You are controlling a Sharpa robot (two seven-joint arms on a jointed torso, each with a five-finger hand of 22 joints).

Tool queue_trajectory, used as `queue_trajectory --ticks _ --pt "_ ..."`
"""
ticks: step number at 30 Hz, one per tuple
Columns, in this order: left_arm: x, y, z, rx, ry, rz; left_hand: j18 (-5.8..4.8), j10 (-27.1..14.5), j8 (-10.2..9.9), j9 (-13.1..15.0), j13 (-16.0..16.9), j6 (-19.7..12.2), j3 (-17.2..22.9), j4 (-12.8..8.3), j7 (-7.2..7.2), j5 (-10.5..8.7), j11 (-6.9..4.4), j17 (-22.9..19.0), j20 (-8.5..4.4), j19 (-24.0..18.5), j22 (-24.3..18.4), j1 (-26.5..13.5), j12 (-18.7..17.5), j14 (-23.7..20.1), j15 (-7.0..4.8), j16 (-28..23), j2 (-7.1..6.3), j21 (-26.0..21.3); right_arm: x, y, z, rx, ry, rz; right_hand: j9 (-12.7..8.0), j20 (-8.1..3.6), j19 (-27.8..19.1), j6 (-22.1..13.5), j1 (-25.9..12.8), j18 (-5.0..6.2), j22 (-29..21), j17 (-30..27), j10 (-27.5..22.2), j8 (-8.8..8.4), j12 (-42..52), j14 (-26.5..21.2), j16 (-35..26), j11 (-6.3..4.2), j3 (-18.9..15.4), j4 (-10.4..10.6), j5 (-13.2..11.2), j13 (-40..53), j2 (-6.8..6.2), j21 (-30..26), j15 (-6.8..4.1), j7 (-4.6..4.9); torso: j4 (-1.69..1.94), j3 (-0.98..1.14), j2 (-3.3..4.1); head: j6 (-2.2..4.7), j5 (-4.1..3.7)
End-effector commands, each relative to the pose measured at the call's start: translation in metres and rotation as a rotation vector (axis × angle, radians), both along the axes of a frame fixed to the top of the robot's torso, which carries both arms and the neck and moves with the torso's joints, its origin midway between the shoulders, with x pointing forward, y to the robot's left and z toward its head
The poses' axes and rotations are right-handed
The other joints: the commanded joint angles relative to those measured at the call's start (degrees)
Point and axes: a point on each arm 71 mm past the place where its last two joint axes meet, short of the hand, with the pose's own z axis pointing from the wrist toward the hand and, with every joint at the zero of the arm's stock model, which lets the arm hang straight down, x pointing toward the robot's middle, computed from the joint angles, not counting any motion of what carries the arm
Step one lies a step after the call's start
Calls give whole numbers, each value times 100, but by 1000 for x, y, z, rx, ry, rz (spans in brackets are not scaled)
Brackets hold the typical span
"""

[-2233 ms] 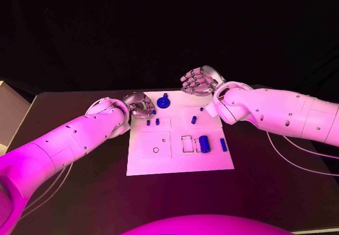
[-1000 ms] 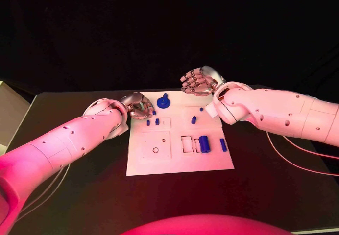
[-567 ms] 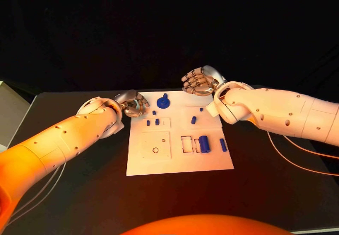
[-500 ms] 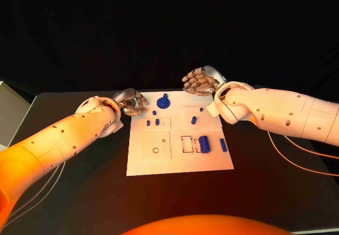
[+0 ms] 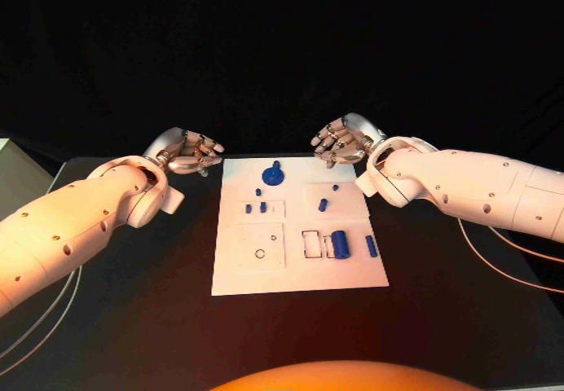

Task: Assemble the parts on the task board

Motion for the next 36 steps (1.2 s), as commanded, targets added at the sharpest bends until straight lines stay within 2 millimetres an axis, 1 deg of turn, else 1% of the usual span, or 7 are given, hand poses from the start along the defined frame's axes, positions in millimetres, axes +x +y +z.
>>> queue_trajectory --ticks 1,7,11,16,23,27,36 --pt "-10 4 -1 -243 57 -9 71 65 -19 3 -46 66 -37 50 0 17 -1 -1 -9 86 -39 -63 -27 64 -7 -47 15 -50 -3 2 -2 -174 -8 64 -40 -54 205 143 -101 37 315 389 256 -94 -232 378 506 -77 71 21 -31 21 -25 469 -86 -45 31 -37 -51 6 -4" --pt "-36 16 -5 -504 110 4 63 -33 -27 3 -197 84 -114 153 10 12 26 -10 9 120 -160 -125 -157 22 20 -169 6 -220 -8 -7 -6 -389 -21 65 3 -62 598 330 -271 -108 1990 2431 571 -264 -764 464 3140 -123 466 87 -106 79 -206 2131 -100 -97 22 -73 -103 1 -43" --pt "-54 18 -6 -640 146 -8 62 -168 5 27 -708 127 -240 315 41 15 128 -143 95 4 -466 -199 -788 -282 114 -676 -18 -704 -11 -11 -10 -502 -44 66 36 -40 750 339 -299 -202 2661 2966 533 -286 -888 510 3815 -109 536 98 -177 85 -243 2710 -94 -107 17 -93 -127 -1 -69" --pt "-77 16 -8 -723 182 -81 74 221 58 59 -1409 192 -429 470 44 15 196 -513 214 -75 -1160 -189 -1686 -529 212 -1874 -26 -1744 -14 -13 -16 -631 -70 64 21 10 653 119 -458 -180 2590 2992 164 -437 -1060 415 3939 -43 529 176 -402 36 -421 2659 -22 -98 32 -126 -167 -37 -81" --pt "-100 6 -10 -732 196 -164 53 561 -56 13 -2109 110 -648 581 113 31 370 -1012 574 -158 -2412 -74 -2879 -901 517 -4247 -86 -3596 -16 -11 -26 -752 -84 56 27 61 674 -10 -412 -204 2860 3205 -343 -562 -950 401 4265 -41 54 233 -570 35 -394 2842 -20 -158 79 -183 -218 -68 -184" --pt "-108 2 -10 -755 197 -173 61 834 -180 -85 -2146 5 -679 621 95 18 364 -1001 609 -4 -2694 -29 -3165 -730 534 -4754 -66 -3979 -14 -10 -34 -791 -74 49 39 58 832 -3 -306 -270 3301 3533 -252 -591 -840 484 4666 -48 80 283 -589 53 -381 3214 -24 -123 75 -207 -231 -78 -219" --pt "-113 3 -11 -781 198 -154 59 1074 -180 -127 -2143 90 -644 630 159 19 325 -947 563 215 -2838 32 -3389 -445 488 -5035 -42 -4151 -11 -10 -48 -829 -39 52 59 75 893 51 -240 -307 3517 3675 -226 -592 -794 505 4865 -7 170 310 -580 47 -391 3395 9 -78 83 -183 -210 -44 -261"
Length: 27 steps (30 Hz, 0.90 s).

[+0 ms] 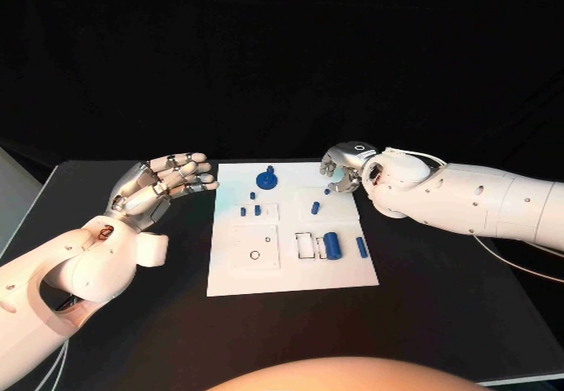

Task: Assemble the parts on the task board

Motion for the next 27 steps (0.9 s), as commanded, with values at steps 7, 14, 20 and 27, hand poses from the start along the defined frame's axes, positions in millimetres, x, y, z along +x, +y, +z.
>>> queue_trajectory --ticks 7,14,20,27 --pt "-2 0 1 -48 3 16 76 61 -58 -55 2 -23 -1 23 162 -20 62 78 -16 168 -66 61 -127 209 20 -117 -35 -89 1 -2 -14 -63 35 -12 27 11 58 91 91 -45 67 43 23 8 57 254 94 33 98 26 -13 -7 1 82 55 40 9 13 21 24 -47" --pt "-4 0 -1 -50 12 23 75 52 -59 -62 5 -33 -12 25 189 -20 77 91 -17 186 -74 57 -133 225 25 -128 -37 -98 -2 3 -22 -37 63 2 45 13 70 147 108 -52 142 100 30 30 70 256 171 35 150 38 7 -11 7 143 55 43 0 24 28 33 -17" --pt "-4 0 -2 -50 14 25 76 57 -52 -63 8 -29 -14 25 198 -20 81 102 -20 202 -78 61 -130 244 25 -130 -30 -100 -3 7 -24 -21 75 11 54 15 69 171 129 -53 166 112 30 37 75 252 200 36 200 40 24 -14 18 163 56 43 9 18 30 17 0" --pt "-4 1 -3 -47 17 31 77 66 -41 -65 13 -23 -21 25 204 -20 83 121 -25 232 -82 64 -123 279 22 -127 -24 -101 -4 9 -25 9 78 17 130 -1 85 362 184 -66 321 180 190 131 145 247 333 -5 448 51 65 -7 110 291 27 -3 5 24 37 4 16"
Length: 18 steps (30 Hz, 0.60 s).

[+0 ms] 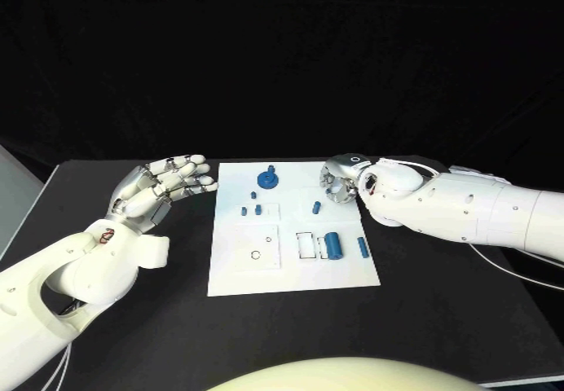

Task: Assemble the parts on the task board

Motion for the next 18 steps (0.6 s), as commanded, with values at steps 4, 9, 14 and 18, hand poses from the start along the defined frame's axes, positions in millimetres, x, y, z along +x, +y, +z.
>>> queue_trajectory --ticks 4,9,14,18 --pt "0 1 0 -12 -6 9 79 -5 9 -6 9 3 -23 26 84 -20 40 13 -9 62 -11 36 -15 64 2 -18 10 -34 -1 4 -1 34 5 16 105 -28 33 201 93 -70 117 13 248 134 76 233 92 -71 347 -28 -166 28 123 95 -8 -48 -7 2 10 -17 6" --pt "1 1 -1 -11 -3 11 79 1 15 -6 11 8 -25 28 83 -20 40 20 -11 72 -12 36 -11 73 0 -18 14 -34 -1 3 -1 27 -3 13 235 -78 46 342 155 -90 285 60 473 280 119 237 184 -136 560 -157 -248 76 290 227 -60 -93 -5 4 13 -30 -2" --pt "1 1 -2 -10 1 12 79 5 19 -6 12 10 -27 29 83 -20 39 25 -13 80 -13 35 -8 79 -1 -18 16 -34 -1 2 -2 -1 -8 7 312 -106 42 388 181 -96 357 46 594 355 131 231 203 -171 660 -264 -297 111 352 281 -87 -118 -2 5 15 -39 -12" --pt "1 1 -3 -10 3 10 79 6 20 -6 13 11 -28 30 83 -20 39 27 -14 83 -13 35 -7 83 -1 -18 17 -34 -1 2 -4 -17 -6 4 328 -109 26 354 147 -94 346 19 575 351 93 221 193 -159 673 -299 -313 113 306 271 -82 -105 -1 5 15 -52 -9"
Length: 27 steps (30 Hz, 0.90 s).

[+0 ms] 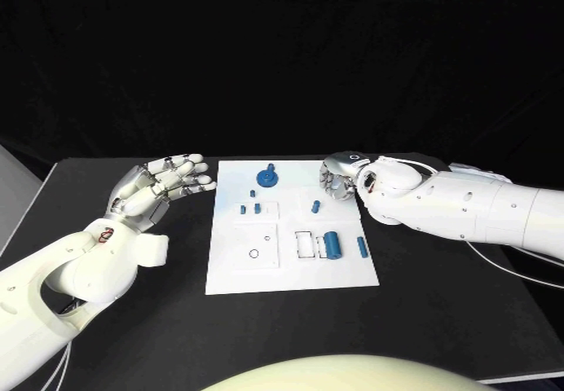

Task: Assemble the parts on the task board

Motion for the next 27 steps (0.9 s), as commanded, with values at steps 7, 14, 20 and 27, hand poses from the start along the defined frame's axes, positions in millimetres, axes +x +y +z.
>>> queue_trajectory --ticks 7,14,20,27 --pt "0 0 0 -10 -2 -3 80 7 21 -7 8 12 -13 14 84 -20 38 8 -14 43 -8 34 -7 44 -2 -18 17 -34 -2 1 -10 -51 20 8 15 28 -53 -237 -205 -93 -14 -72 -115 -113 -253 197 21 -6 68 -41 -6 -17 -175 -5 48 117 -2 8 4 -31 -3" --pt "0 0 -1 -10 0 -3 79 6 23 -8 9 11 -17 18 85 -20 39 13 -15 49 -10 30 -6 49 -3 -19 17 -35 -4 1 -13 -55 31 12 13 59 -71 -319 -280 -87 -18 -87 -192 -164 -328 189 33 30 66 -39 23 -38 -288 -17 78 148 -6 5 3 -37 -14" --pt "0 0 -2 -9 2 -3 79 6 23 -8 9 11 -17 18 85 -20 39 13 -15 49 -10 30 -6 49 -3 -19 17 -35 -4 0 -15 -60 31 9 14 60 -70 -321 -274 -87 -11 -86 -192 -166 -330 189 35 30 75 -42 30 -38 -282 -12 80 149 -2 3 -1 -43 -32" --pt "0 1 -2 -7 3 -1 79 6 23 -8 9 11 -17 18 85 -20 39 13 -15 49 -10 30 -6 49 -3 -19 17 -35 -4 -1 -15 -64 23 7 36 63 -60 -278 -244 -88 31 -80 -132 -144 -314 191 56 18 115 -65 73 -25 -245 19 73 138 -3 4 5 -39 -46"
